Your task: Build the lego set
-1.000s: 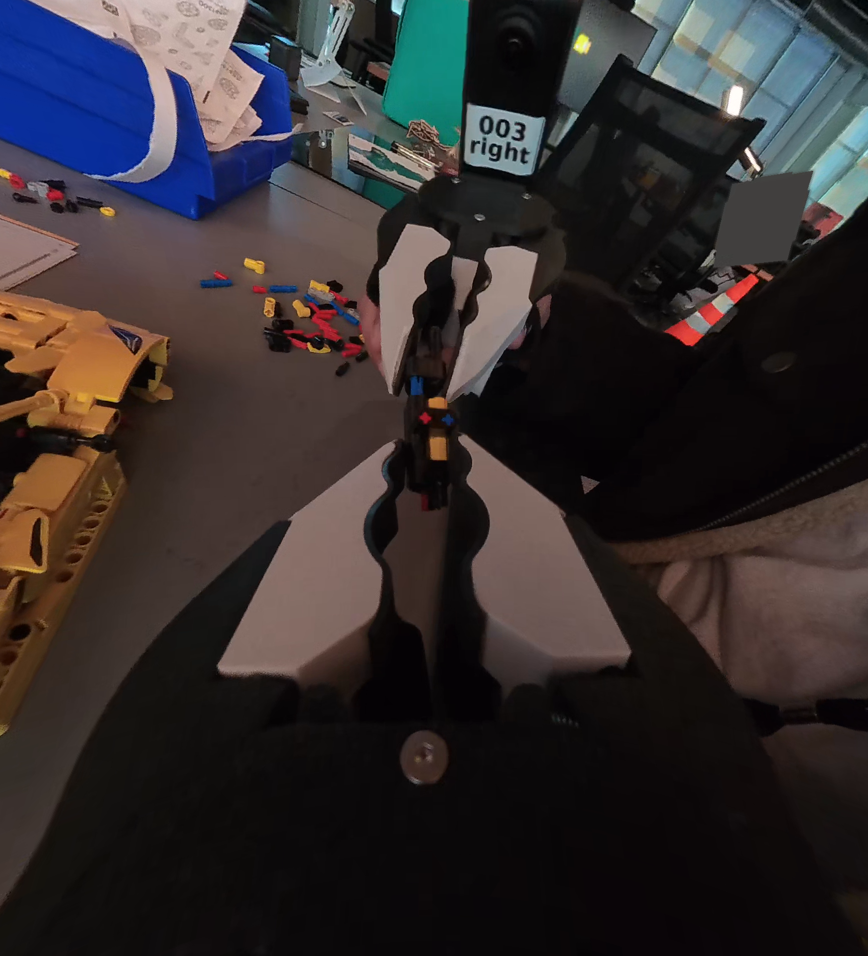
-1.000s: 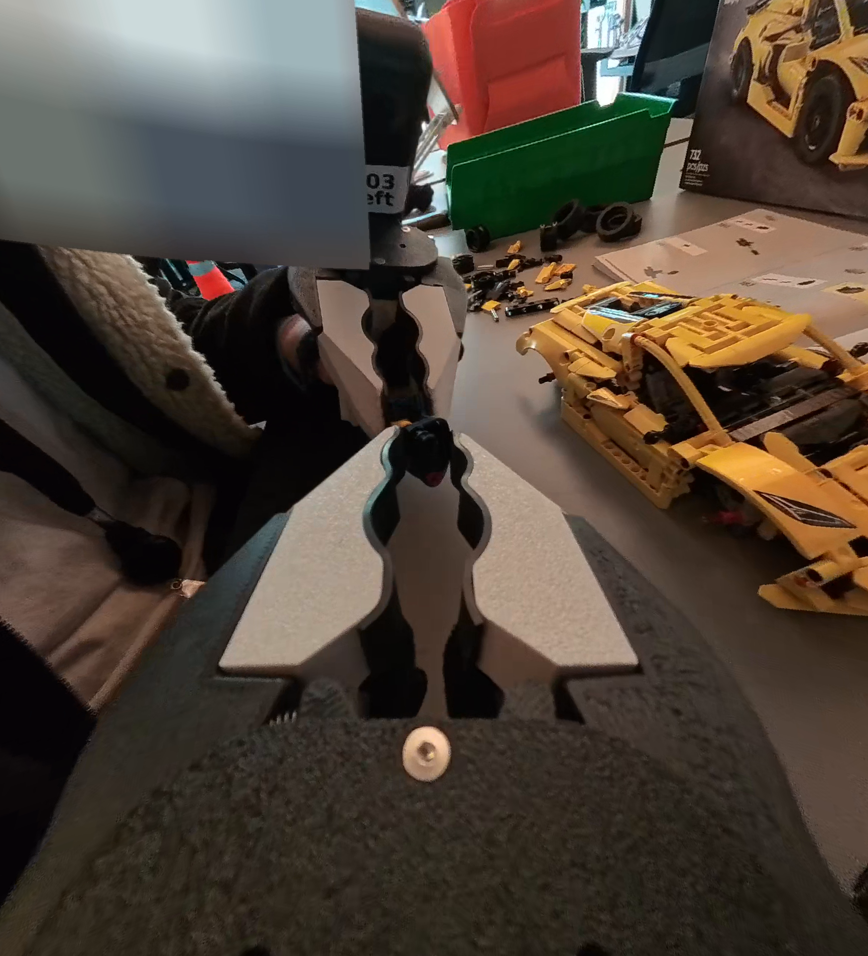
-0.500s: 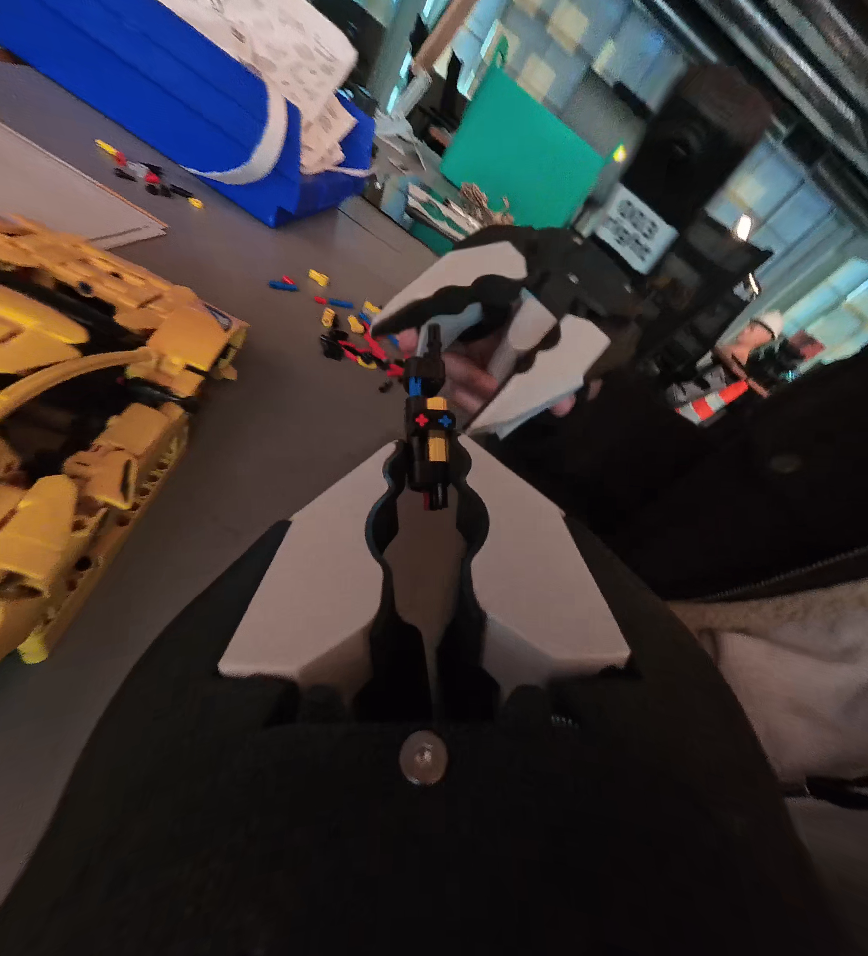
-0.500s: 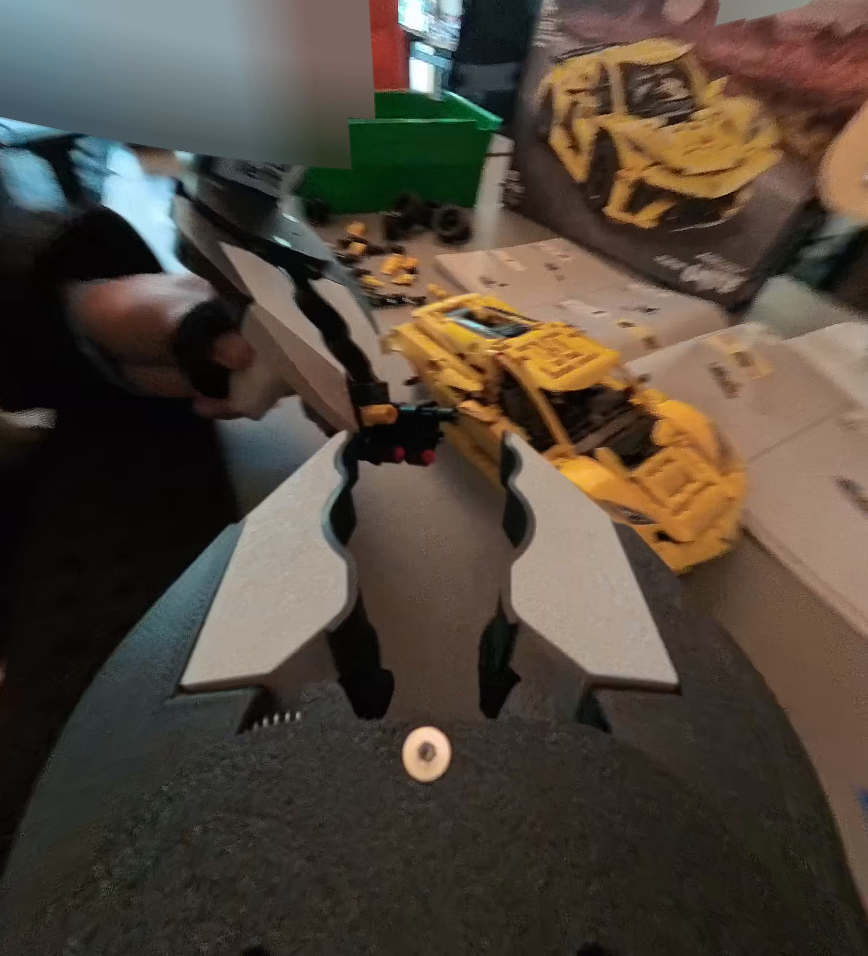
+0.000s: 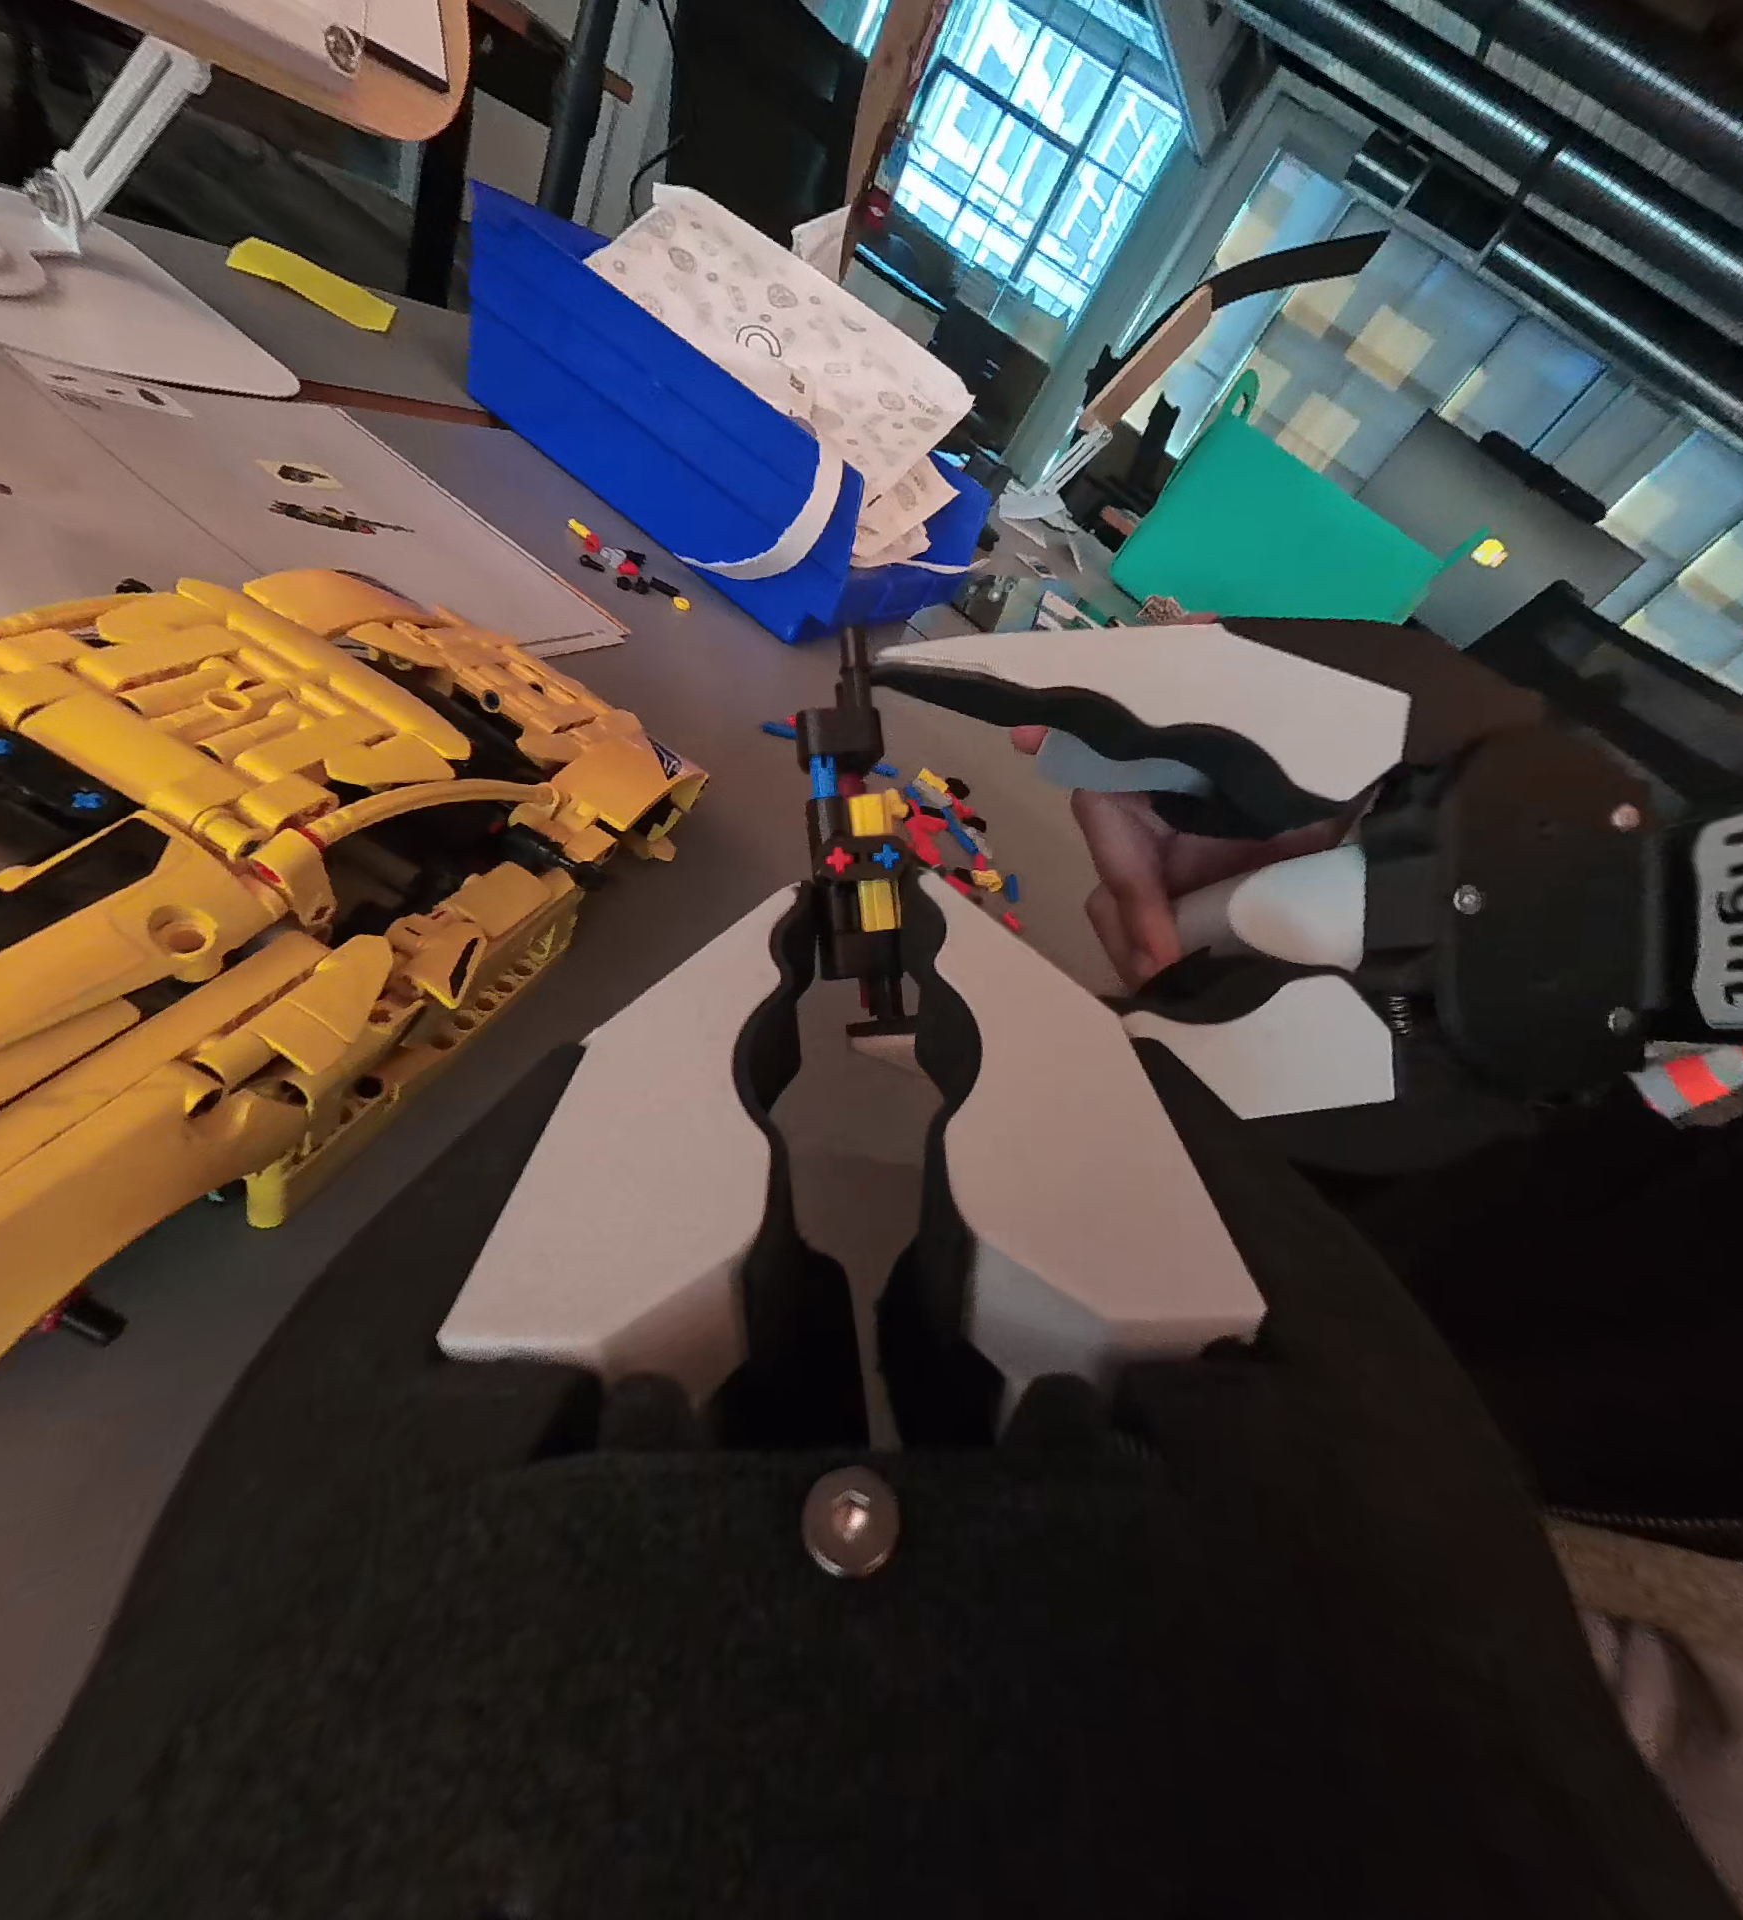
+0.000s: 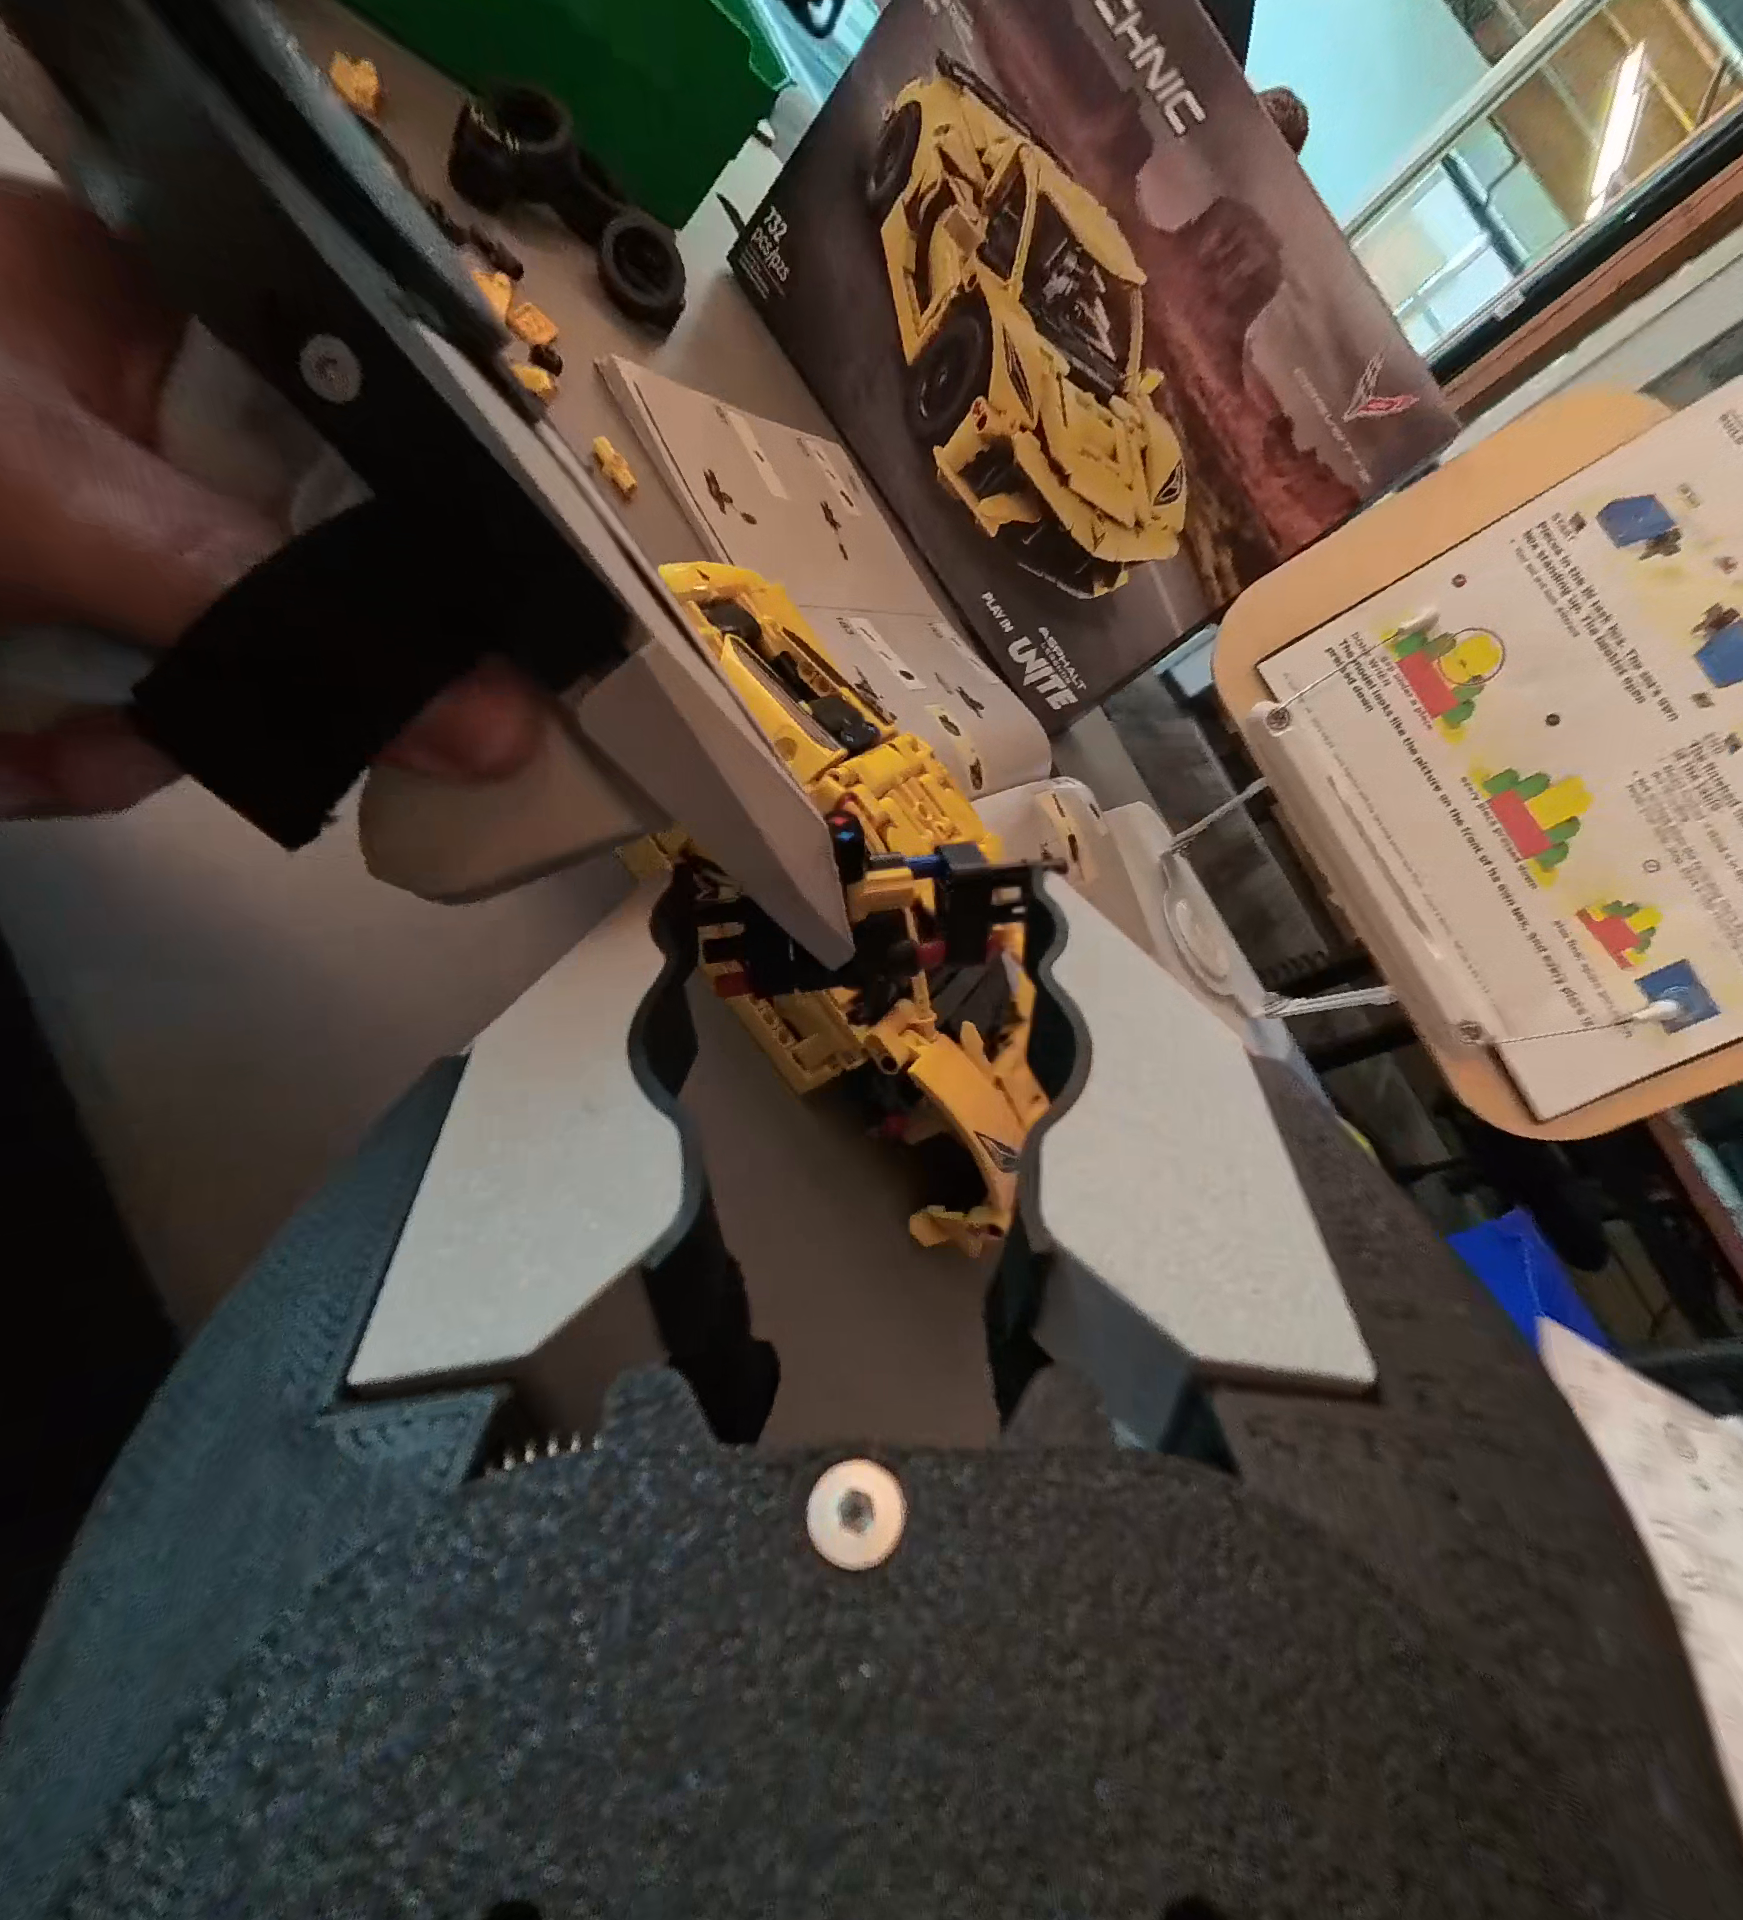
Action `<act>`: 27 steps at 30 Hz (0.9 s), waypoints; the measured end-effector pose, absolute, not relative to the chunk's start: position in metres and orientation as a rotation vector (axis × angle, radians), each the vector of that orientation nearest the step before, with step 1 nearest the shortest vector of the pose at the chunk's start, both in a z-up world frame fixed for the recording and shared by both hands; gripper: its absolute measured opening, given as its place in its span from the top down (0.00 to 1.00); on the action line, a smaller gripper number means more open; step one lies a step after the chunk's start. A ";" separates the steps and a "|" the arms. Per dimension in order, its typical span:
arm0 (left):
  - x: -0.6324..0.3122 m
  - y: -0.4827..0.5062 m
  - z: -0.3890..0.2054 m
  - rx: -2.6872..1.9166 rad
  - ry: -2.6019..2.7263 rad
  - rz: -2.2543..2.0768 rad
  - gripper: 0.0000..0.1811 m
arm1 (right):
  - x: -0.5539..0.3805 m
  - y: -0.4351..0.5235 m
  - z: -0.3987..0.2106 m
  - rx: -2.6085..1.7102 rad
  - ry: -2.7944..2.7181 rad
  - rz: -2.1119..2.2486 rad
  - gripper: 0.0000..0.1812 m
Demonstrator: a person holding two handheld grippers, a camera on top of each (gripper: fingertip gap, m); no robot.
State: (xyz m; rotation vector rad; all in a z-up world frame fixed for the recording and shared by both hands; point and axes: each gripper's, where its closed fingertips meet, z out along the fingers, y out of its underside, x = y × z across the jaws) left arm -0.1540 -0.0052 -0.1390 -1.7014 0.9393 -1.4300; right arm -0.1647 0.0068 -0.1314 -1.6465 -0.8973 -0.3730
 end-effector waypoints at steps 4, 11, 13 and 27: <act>-0.154 -0.005 -0.139 -1.702 0.935 -1.442 0.92 | -0.163 0.004 -0.134 -1.641 -0.936 -0.399 0.67; -0.152 -0.008 -0.141 -1.712 0.949 -1.496 0.92 | -0.160 0.001 -0.136 -1.680 -0.901 -0.197 0.67; -0.151 -0.010 -0.142 -1.715 0.969 -1.480 0.92 | -0.160 0.000 -0.138 -1.664 -0.930 -0.231 0.67; -0.150 -0.014 -0.146 -1.734 0.997 -1.532 0.92 | -0.160 -0.006 -0.143 -1.649 -0.971 -0.225 0.71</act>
